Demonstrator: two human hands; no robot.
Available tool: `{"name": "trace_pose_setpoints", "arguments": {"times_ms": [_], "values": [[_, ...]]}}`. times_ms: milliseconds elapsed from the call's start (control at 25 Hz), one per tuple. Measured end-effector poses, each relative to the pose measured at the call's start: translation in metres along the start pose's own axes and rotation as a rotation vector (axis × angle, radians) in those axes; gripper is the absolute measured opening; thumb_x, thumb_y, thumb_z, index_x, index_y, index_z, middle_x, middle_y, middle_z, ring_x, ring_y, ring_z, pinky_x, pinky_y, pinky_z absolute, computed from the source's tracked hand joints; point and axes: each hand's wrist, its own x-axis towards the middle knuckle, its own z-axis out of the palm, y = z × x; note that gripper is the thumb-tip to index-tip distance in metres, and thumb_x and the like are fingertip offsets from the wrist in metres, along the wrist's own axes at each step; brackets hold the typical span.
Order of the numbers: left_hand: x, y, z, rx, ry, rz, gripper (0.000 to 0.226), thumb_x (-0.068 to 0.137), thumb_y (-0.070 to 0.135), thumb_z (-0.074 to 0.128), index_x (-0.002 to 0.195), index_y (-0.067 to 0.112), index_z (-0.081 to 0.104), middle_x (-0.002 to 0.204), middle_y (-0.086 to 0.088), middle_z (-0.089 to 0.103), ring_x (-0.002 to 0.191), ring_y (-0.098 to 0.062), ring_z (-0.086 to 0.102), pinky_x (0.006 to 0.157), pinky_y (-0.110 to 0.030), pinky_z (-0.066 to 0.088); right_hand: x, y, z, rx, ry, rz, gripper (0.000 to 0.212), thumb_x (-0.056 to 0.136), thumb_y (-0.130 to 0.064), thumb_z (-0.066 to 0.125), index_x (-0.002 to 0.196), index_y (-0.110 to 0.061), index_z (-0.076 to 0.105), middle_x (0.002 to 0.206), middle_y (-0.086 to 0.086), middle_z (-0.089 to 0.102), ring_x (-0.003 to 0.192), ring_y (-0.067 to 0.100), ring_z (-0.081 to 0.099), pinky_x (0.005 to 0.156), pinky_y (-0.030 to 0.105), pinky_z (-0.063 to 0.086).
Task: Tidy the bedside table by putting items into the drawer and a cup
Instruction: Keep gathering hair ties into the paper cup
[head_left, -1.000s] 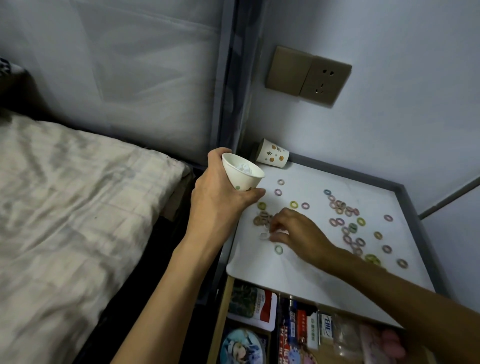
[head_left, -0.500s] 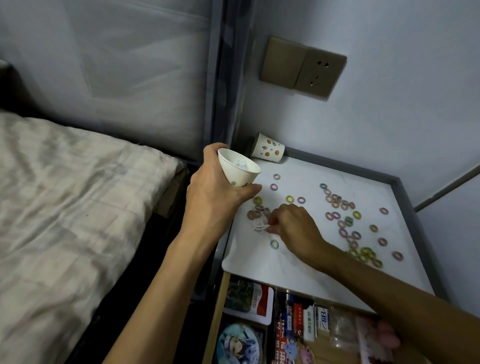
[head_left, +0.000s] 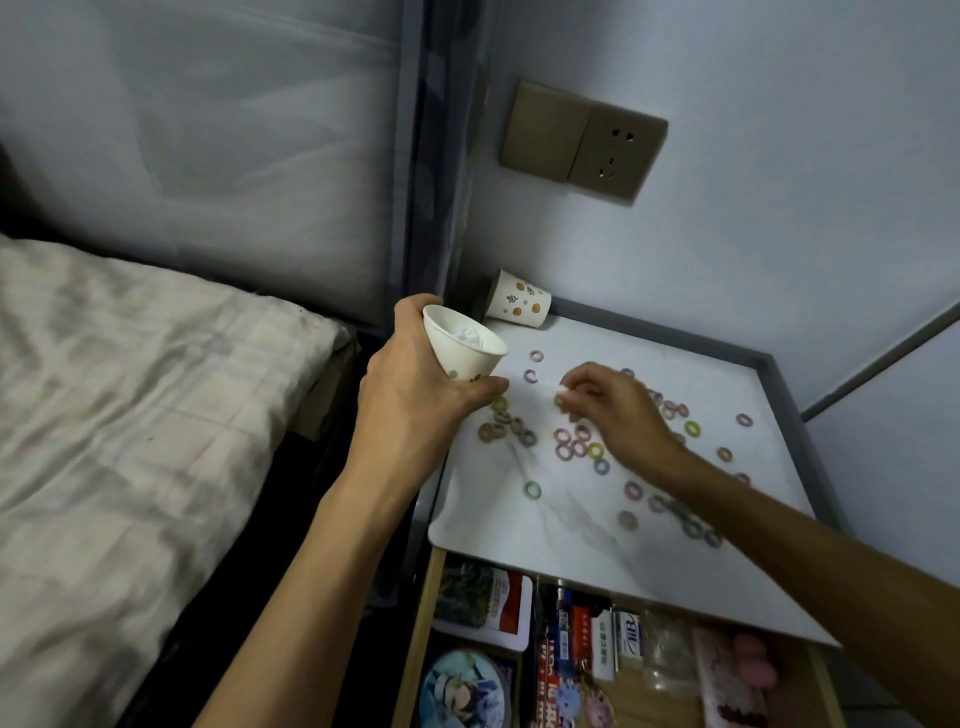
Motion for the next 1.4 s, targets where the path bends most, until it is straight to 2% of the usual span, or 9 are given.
{"name": "trace_pose_setpoints", "arguments": {"times_ms": [80,200,320,480,680,920,1040,1200,1400], "values": [[0.0,0.0,0.003,-0.001,-0.015,0.008,0.079,0.064,0.032,0.088,0.128,0.028,0.042,0.108,0.007,0.062,0.096,-0.014,0.059,0.069,-0.014,0.043,0.006,-0.021,-0.028,0.062,0.052,-0.041,0.009,0.091,-0.013,0.065,0.092,-0.019,0.071,0.076,-0.001,0.072,0.062,0.009,0.061,0.063,0.022,0.047],[-0.001,0.002,0.01,0.022,-0.052,0.024,0.083,0.063,0.032,0.089,0.13,0.029,0.041,0.111,0.005,0.063,0.098,-0.017,0.06,0.076,-0.026,0.048,0.012,-0.064,-0.063,-0.016,0.057,-0.193,0.013,0.089,-0.018,0.069,0.1,-0.016,0.075,0.082,-0.003,0.074,0.066,0.005,0.059,0.068,0.021,0.048],[-0.001,0.005,0.017,0.044,-0.084,0.044,0.082,0.059,0.033,0.09,0.126,0.032,0.043,0.107,0.008,0.064,0.095,-0.015,0.061,0.075,-0.028,0.048,0.011,-0.107,-0.076,-0.17,-0.062,-0.437,0.016,0.086,-0.017,0.071,0.101,-0.015,0.077,0.092,-0.005,0.074,0.081,0.003,0.066,0.076,0.015,0.05],[-0.005,0.015,0.029,0.002,-0.146,0.072,0.074,0.06,0.026,0.09,0.121,0.032,0.047,0.098,0.012,0.064,0.086,-0.005,0.061,0.063,-0.019,0.045,0.009,-0.127,-0.055,-0.397,-0.282,-0.633,0.022,0.083,-0.014,0.074,0.105,-0.013,0.075,0.096,-0.007,0.071,0.082,-0.004,0.061,0.078,0.01,0.047],[-0.013,0.023,0.045,-0.1,-0.185,0.075,0.075,0.059,0.025,0.091,0.121,0.034,0.049,0.098,0.012,0.065,0.083,-0.002,0.062,0.064,-0.03,0.056,-0.009,-0.108,-0.075,-0.123,-0.169,-0.436,0.015,0.085,-0.012,0.073,0.099,-0.015,0.074,0.096,-0.002,0.072,0.091,0.01,0.068,0.086,0.032,0.056],[-0.024,0.029,0.072,-0.161,-0.265,0.16,0.082,0.047,0.041,0.087,0.118,0.034,0.048,0.115,0.006,0.055,0.102,-0.016,0.06,0.079,-0.047,0.056,-0.062,-0.067,-0.086,0.02,-0.045,-0.071,0.013,0.092,-0.022,0.065,0.102,-0.014,0.066,0.085,-0.002,0.071,0.074,0.008,0.067,0.069,0.023,0.054],[-0.043,0.036,0.082,-0.148,-0.383,0.176,0.078,0.053,0.035,0.091,0.118,0.033,0.048,0.113,0.007,0.056,0.101,-0.015,0.06,0.077,-0.039,0.057,-0.098,-0.053,-0.09,0.167,-0.001,0.076,0.015,0.097,-0.023,0.057,0.109,-0.015,0.061,0.079,0.007,0.07,0.068,0.016,0.067,0.064,0.027,0.054],[-0.08,0.047,0.099,-0.19,-0.533,0.188,0.074,0.06,0.024,0.092,0.12,0.031,0.049,0.107,0.012,0.062,0.097,-0.005,0.061,0.07,-0.024,0.055,-0.138,-0.035,-0.101,0.088,-0.006,0.177,0.017,0.098,-0.015,0.051,0.104,-0.021,0.066,0.065,0.004,0.068,0.055,0.014,0.062,0.055,0.028,0.049],[-0.112,0.057,0.107,0.005,-0.738,0.261,0.076,0.065,0.038,0.089,0.128,0.031,0.047,0.119,0.015,0.057,0.107,-0.002,0.053,0.086,-0.022,0.048,-0.184,-0.008,-0.106,-0.07,0.045,0.156,0.018,0.096,-0.012,0.05,0.099,-0.019,0.067,0.057,-0.003,0.061,0.045,0.003,0.055,0.051,0.019,0.043]]}}
